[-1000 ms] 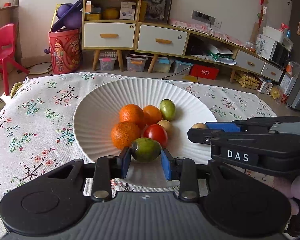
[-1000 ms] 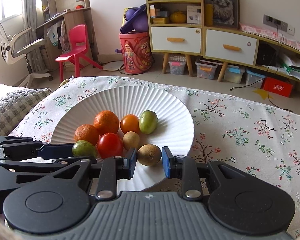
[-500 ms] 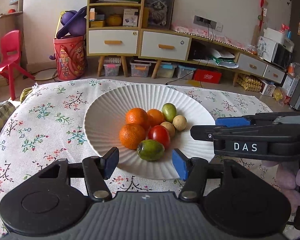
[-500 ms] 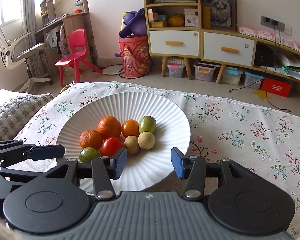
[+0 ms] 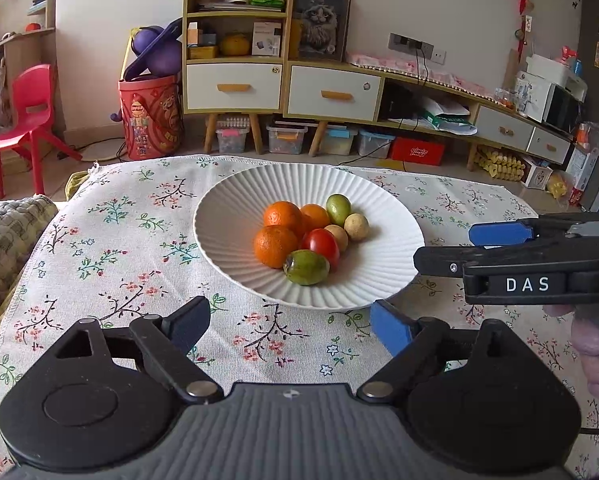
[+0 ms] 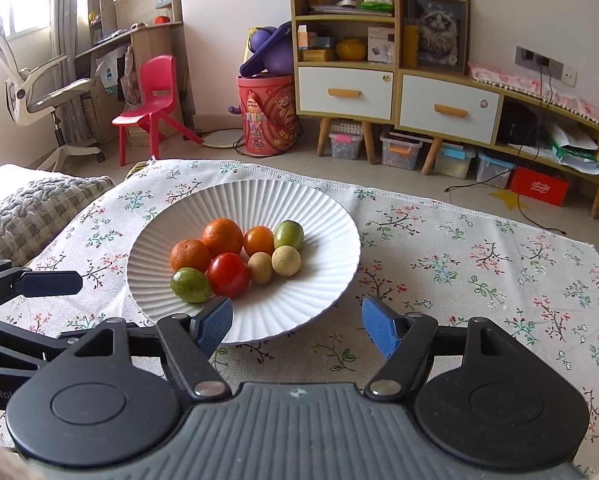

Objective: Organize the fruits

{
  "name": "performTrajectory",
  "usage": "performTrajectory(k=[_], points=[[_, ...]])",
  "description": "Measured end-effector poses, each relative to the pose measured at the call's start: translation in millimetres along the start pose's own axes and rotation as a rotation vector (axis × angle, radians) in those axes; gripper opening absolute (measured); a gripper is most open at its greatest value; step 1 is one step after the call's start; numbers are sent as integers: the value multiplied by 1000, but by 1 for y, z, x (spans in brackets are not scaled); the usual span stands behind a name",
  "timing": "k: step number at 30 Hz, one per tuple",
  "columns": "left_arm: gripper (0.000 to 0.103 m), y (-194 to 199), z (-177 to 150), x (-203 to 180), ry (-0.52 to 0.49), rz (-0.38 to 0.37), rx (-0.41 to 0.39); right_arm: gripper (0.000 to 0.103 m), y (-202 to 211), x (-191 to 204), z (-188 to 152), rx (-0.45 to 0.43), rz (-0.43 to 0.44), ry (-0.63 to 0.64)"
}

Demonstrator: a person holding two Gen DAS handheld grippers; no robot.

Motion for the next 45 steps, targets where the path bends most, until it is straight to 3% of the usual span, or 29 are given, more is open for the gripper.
performTrajectory(k=[14, 22, 45], points=[[92, 20, -16, 6, 34, 121, 72, 80, 18, 7, -20, 79, -44, 14], [92, 32, -22, 7, 68, 210, 128, 92, 24, 21, -26, 132, -93, -17], [92, 36, -24, 6, 76, 224, 139, 97, 24, 27, -35, 166, -133, -26]])
Point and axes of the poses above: each gripper's, at about its wrist camera, not at the fingertips, and y roughly against the way its jaws point, x to its left, z to its top, the point moved 2 cm from there along -y, roughly the way its jaws point, and after that the axes turned 1 degree about -y, right-handed, at the moved point
